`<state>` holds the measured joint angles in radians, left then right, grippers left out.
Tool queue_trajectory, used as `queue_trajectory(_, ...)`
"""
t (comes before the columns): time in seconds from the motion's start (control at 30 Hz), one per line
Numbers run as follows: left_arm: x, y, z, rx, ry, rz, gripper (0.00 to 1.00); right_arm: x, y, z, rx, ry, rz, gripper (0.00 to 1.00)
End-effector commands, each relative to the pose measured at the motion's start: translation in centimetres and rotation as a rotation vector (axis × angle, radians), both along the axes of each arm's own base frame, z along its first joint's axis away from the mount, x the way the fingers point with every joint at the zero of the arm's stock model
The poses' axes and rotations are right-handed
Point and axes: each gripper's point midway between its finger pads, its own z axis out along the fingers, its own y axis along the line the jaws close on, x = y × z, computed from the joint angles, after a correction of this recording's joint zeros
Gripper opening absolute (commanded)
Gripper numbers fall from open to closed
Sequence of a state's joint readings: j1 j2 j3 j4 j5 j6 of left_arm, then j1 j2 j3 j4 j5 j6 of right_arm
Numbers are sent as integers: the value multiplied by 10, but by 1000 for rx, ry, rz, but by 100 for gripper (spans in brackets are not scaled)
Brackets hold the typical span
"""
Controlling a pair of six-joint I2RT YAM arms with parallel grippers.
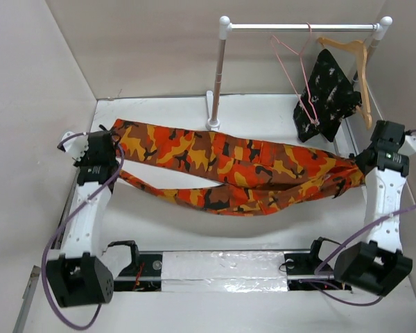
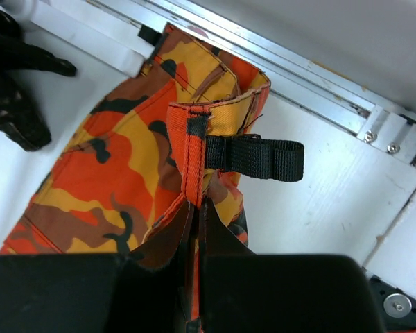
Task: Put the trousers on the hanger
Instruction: Fold the trousers at the center of the board.
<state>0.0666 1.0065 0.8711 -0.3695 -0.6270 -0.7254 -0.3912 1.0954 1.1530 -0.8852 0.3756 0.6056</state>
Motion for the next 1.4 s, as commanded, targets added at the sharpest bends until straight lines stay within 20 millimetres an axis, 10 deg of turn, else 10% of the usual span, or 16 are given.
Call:
queue_trajectory(0.0,13,20,37,51,-73,118,0,31,-17,36,-69,-92,-11,0)
queue_trajectory(0.3,53,29,67,84,-84,142,0,67,-27,32,-27,-72,4,0)
queue_trajectory(0.53,91,39,23,121,108,162,0,99,-35,39,-30,-123,29,0)
queue_trajectory(0.87,130,49,14,188,209,158,0,139,-53,29,-36,-139,40,0)
queue_trajectory(1.37,27,48,28,228,211,193,0,154,-50,-6,40,-160,22,0)
